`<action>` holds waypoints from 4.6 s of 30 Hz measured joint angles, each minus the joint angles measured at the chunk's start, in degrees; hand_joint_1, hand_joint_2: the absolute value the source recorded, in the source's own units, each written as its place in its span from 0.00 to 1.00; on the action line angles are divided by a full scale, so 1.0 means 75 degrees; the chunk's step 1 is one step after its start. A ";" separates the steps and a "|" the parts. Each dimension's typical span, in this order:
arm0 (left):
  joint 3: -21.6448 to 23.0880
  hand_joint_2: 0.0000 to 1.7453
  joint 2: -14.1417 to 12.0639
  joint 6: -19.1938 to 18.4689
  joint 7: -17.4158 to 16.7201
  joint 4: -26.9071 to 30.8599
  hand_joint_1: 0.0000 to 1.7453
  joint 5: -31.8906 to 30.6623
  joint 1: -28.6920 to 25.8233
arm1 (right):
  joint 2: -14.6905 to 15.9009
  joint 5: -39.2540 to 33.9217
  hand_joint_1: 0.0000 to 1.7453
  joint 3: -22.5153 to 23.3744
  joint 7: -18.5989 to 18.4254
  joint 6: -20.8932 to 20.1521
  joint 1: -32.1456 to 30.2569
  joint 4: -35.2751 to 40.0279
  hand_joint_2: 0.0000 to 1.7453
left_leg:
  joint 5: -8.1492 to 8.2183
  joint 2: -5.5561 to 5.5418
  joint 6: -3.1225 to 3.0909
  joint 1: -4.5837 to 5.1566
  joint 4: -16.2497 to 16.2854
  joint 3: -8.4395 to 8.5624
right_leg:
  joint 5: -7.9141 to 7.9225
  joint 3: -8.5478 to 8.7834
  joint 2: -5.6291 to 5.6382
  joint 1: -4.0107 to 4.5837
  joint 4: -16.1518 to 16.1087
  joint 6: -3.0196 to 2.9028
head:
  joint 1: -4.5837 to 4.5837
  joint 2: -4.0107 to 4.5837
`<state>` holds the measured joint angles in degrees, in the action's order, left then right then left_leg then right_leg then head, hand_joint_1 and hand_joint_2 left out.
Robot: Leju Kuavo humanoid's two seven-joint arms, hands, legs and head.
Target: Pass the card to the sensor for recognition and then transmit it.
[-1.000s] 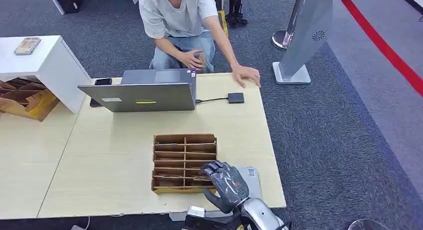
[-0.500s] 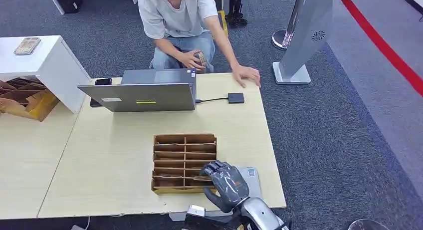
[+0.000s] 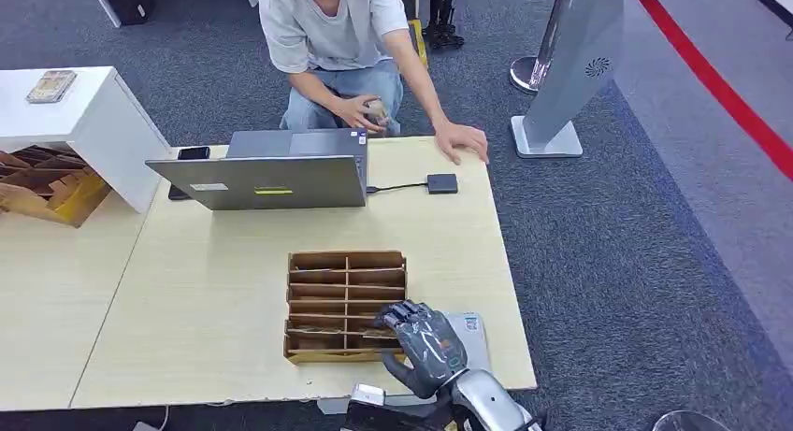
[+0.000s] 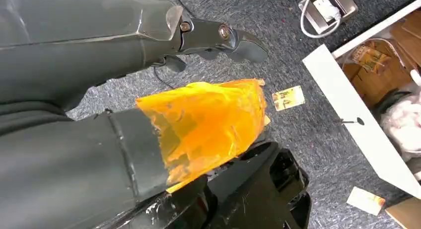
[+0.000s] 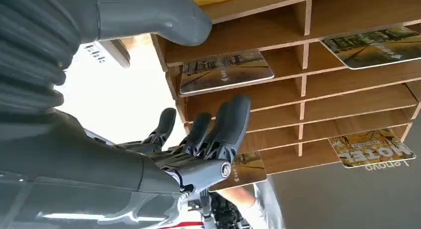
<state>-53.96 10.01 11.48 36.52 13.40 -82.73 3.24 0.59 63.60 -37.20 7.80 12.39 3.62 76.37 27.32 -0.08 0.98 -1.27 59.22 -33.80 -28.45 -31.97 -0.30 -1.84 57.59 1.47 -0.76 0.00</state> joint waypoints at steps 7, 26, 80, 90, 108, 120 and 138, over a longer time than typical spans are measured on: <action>0.0000 0.00 0.0006 0.0029 0.0012 0.0000 0.00 -0.0006 0.0000 | 0.0000 0.0000 0.41 0.0003 0.0000 -0.0003 0.0000 0.0003 1.00 | 0.0000 0.0000 0.0000 0.0000 0.0000 0.0000 | 0.0000 0.0000 0.0000 0.0000 0.0000 0.0000 | 0.0000 0.0000; 0.0000 0.00 0.0038 0.0009 0.0044 0.0003 0.00 0.0052 -0.0008 | -0.0152 -0.0519 1.00 0.0131 -0.0020 -0.0201 0.0002 0.0012 1.00 | 0.0000 0.0000 0.0000 0.0000 0.0000 0.0000 | 0.0000 0.0001 -0.0002 0.0000 0.0000 0.0000 | 0.0003 0.0000; 0.0000 0.00 0.0058 -0.0035 0.0131 0.0000 0.00 -0.0090 -0.0018 | -0.0149 -0.1032 1.00 0.0883 0.0743 0.0755 -0.0532 0.2203 1.00 | 0.0000 0.0000 0.0000 0.0000 0.0000 0.0000 | 0.0000 0.0001 0.0000 0.0000 0.0000 0.0000 | 0.0000 0.0000; 0.0000 0.00 0.0058 -0.0035 0.0105 0.0000 0.00 -0.0195 -0.0005 | -0.0149 -0.1128 1.00 0.0927 0.0836 0.0766 -0.0318 0.2465 1.00 | -0.0001 0.0000 0.0000 0.0000 0.0000 0.0000 | 0.0001 0.0001 0.0000 0.0000 0.0000 0.0000 | 0.0000 0.0000; 0.0379 0.00 0.0058 -0.0102 -0.0087 0.0000 0.00 -0.0461 0.0205 | -0.0562 0.0253 1.00 0.0816 0.0006 0.0423 0.1340 0.2113 1.00 | -0.0004 0.0000 -0.0001 0.0000 0.0001 0.0000 | 0.0003 0.0002 -0.0001 0.0000 0.0002 -0.0002 | 0.0000 0.0000; 0.0656 0.00 0.0061 -0.0117 -0.0280 0.0000 0.00 -0.0679 0.0382 | -0.0872 0.0720 1.00 0.0801 -0.0082 0.0186 0.2306 0.1603 1.00 | -0.0005 0.0000 0.0000 0.0000 0.0001 0.0001 | 0.0004 0.0002 -0.0001 0.0000 0.0003 -0.0003 | 0.0000 0.0000; 0.0874 0.00 0.0216 0.0044 -0.0291 0.0000 0.00 -0.0676 0.0463 | -0.1294 0.0942 1.00 0.0557 0.0026 -0.0034 0.3005 0.0939 1.00 | -0.0005 -0.0002 -0.0001 0.0000 0.0001 0.0000 | 0.0004 0.0002 -0.0001 0.0000 0.0005 -0.0003 | 0.0003 0.0000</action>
<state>-47.41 11.63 11.80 34.34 13.40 -87.80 6.72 -9.11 70.67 -33.02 8.00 12.14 26.15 83.41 27.27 -0.09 0.98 -1.26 59.23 -33.80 -28.42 -31.96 -0.31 -1.84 57.62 1.45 -0.74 0.00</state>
